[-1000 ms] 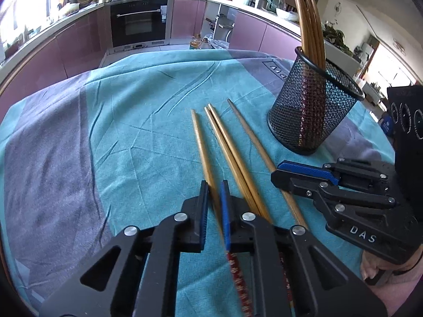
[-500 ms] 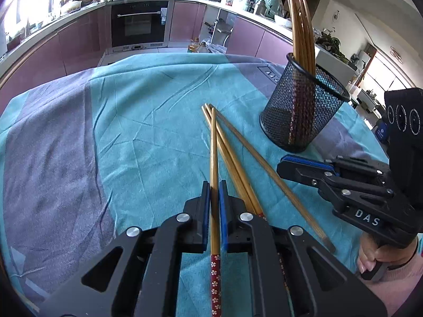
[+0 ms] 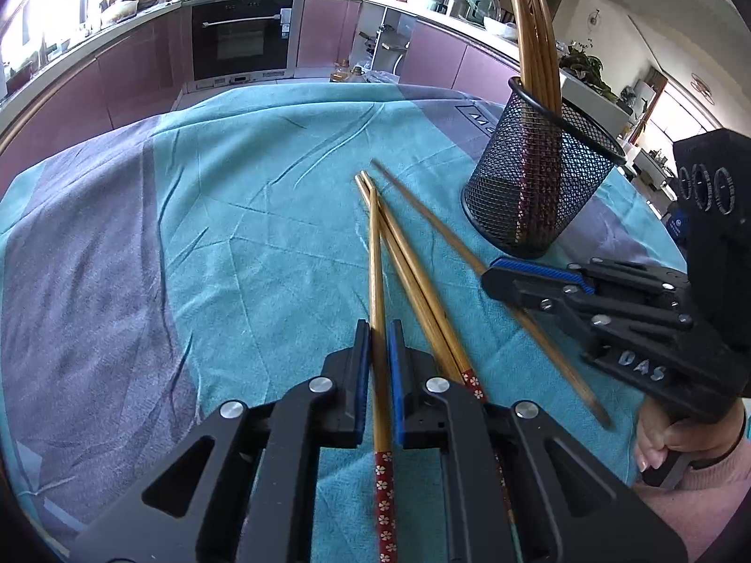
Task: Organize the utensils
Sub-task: 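Lift the chopstick upright with the right tool while the left tool lifts its chopstick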
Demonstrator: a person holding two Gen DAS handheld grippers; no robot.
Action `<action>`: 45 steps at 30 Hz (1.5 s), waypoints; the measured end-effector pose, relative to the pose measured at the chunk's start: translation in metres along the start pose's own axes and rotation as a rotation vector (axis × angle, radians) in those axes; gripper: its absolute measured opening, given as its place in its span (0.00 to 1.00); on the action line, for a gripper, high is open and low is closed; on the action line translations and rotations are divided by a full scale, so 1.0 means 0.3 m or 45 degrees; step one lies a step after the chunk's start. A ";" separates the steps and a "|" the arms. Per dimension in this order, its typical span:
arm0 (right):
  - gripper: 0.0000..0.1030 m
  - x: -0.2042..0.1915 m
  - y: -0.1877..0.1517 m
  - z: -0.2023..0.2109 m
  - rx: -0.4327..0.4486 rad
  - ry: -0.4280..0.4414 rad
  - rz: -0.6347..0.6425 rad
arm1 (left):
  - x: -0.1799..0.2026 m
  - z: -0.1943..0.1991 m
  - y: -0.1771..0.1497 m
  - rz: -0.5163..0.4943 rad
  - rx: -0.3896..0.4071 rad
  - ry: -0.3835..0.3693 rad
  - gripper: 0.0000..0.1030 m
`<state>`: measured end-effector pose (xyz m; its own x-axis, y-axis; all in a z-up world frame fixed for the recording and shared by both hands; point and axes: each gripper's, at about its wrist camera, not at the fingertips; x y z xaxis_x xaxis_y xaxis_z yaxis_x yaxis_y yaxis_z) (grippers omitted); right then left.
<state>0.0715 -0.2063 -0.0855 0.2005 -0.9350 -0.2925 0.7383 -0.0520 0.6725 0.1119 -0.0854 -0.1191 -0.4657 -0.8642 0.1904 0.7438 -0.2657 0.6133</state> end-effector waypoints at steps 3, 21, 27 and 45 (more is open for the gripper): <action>0.06 -0.030 0.001 0.017 0.007 0.040 0.050 | 0.004 -0.007 0.004 -0.007 -0.004 0.002 0.08; 0.12 -0.063 0.022 -0.073 -0.120 0.056 0.119 | 0.037 -0.062 0.053 -0.055 -0.038 -0.001 0.13; 0.06 -0.059 0.021 -0.030 -0.087 0.069 0.148 | 0.043 -0.065 0.069 -0.046 -0.034 0.014 0.07; 0.06 -0.033 0.109 0.273 0.238 0.106 0.165 | 0.106 0.221 0.176 -0.064 0.215 -0.158 0.07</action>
<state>0.0408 -0.2274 -0.0049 0.3439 -0.9064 -0.2451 0.5726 -0.0044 0.8198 0.1045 -0.0987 -0.0297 -0.5635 -0.7897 0.2425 0.6320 -0.2231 0.7421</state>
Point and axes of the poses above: each gripper's, at about its wrist camera, not at the fingertips, and z roughly against the way its jaws point, x to its right, y to its top, and after that the axes turned 2 degrees about x, right-handed
